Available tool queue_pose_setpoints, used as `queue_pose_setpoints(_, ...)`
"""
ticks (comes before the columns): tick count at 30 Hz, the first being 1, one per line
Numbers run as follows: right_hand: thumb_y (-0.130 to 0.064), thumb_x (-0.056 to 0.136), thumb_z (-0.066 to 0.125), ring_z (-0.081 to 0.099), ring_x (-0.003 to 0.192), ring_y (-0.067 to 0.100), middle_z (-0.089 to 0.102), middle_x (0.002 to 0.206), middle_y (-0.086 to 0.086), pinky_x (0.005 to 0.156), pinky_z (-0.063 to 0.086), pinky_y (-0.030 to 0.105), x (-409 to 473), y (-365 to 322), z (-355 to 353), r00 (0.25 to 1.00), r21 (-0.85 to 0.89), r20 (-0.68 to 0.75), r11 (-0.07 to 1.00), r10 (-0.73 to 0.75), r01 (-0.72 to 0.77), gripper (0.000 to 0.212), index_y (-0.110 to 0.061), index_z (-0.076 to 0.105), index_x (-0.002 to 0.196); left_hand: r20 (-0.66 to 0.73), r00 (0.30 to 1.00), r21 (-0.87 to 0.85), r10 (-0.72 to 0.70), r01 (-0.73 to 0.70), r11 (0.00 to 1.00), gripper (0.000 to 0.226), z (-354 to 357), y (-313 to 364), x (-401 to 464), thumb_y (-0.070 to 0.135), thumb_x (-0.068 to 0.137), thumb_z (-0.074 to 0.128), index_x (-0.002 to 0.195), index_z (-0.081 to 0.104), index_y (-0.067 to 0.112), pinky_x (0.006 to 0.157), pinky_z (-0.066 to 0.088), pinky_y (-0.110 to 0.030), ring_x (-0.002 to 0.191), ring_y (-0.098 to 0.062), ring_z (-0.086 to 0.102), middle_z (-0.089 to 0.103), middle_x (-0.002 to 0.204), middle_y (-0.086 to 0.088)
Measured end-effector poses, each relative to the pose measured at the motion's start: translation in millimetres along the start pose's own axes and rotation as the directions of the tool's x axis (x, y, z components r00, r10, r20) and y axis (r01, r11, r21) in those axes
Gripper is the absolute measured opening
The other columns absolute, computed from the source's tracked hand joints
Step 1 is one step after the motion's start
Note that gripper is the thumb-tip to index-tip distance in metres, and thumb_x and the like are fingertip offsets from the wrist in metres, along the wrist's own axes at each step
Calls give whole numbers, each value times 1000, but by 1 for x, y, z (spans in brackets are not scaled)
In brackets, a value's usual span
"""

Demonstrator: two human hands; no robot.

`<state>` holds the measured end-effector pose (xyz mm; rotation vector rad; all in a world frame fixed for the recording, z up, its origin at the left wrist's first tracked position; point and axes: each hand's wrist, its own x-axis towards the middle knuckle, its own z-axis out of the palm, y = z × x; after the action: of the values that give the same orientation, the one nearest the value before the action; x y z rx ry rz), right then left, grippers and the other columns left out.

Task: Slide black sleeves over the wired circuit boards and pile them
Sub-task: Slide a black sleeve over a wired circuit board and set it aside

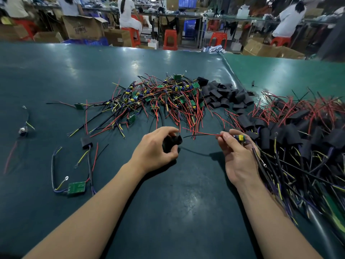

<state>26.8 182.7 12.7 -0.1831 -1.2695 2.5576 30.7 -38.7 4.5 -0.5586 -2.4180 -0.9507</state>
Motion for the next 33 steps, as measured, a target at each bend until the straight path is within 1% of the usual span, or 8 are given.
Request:
queue_pose_setpoints(3, 13, 87, 57, 69, 70, 17, 71, 76, 8, 68, 57, 20, 1, -3, -4, 998, 59, 27, 996, 63, -65, 22, -8, 62, 86, 13, 1000, -52, -15, 16, 999, 43, -3, 0, -1, 8, 76, 76, 117, 63, 9, 88, 54, -34, 92, -14, 67, 69, 101, 1)
queue_pose_setpoints(7, 13, 87, 58, 70, 71, 17, 71, 76, 8, 68, 57, 20, 0, -3, -5, 997, 71, 34, 995, 66, -68, 20, -6, 62, 85, 20, 1000, -68, -19, 20, 997, 43, -3, -1, 0, 10, 75, 77, 115, 62, 12, 87, 54, -32, 91, -11, 68, 69, 99, 4)
queue_pose_setpoints(12, 13, 86, 59, 70, 70, 18, 70, 75, 10, 67, 57, 21, 1, -1, -6, 996, 29, 44, 996, 80, -81, 19, -6, 63, 85, -10, 1000, -76, -24, 23, 997, 45, -1, -4, -1, 12, 75, 78, 116, 60, 14, 87, 55, -30, 92, -7, 67, 68, 100, 6)
queue_pose_setpoints(18, 14, 82, 65, 71, 68, 21, 71, 71, 9, 68, 58, 25, -3, 3, -4, 997, -115, 75, 993, 18, -9, 17, -3, 64, 86, -74, 996, -90, -40, 33, 995, 46, 1, -5, 0, 15, 75, 78, 116, 58, 19, 88, 51, -17, 94, 2, 64, 66, 102, 12)
queue_pose_setpoints(21, 15, 82, 66, 71, 65, 21, 70, 69, 8, 67, 58, 24, -3, 5, -3, 998, -146, 70, 989, 3, 7, 17, -2, 64, 86, -85, 996, -88, -30, 23, 996, 47, 1, -5, -1, 13, 74, 78, 116, 58, 18, 89, 49, -15, 95, 1, 64, 66, 104, 11)
queue_pose_setpoints(24, 14, 81, 66, 70, 66, 20, 70, 70, 7, 65, 57, 24, -2, 8, -4, 997, -200, 72, 980, -3, 18, 19, -4, 65, 84, -115, 993, -71, -11, 3, 997, 47, 1, -5, -1, 10, 74, 79, 117, 59, 14, 91, 48, -15, 97, -7, 65, 67, 107, 6)
queue_pose_setpoints(28, 12, 81, 68, 69, 65, 20, 68, 74, 11, 64, 56, 23, -2, 10, -5, 997, -250, 74, 967, -23, 41, 19, -7, 66, 82, -170, 985, -30, -9, 4, 1000, 46, 0, -4, 0, 8, 74, 79, 116, 60, 9, 90, 49, -17, 97, -10, 63, 67, 108, 2)
queue_pose_setpoints(33, 13, 82, 67, 70, 66, 21, 70, 73, 8, 63, 56, 23, -3, 9, -6, 990, -252, 140, 967, 15, 21, 21, -8, 66, 81, -47, 998, 0, 51, -51, 999, 45, -1, 0, 0, 10, 75, 79, 117, 61, 8, 92, 52, -36, 101, -20, 65, 68, 109, -1)
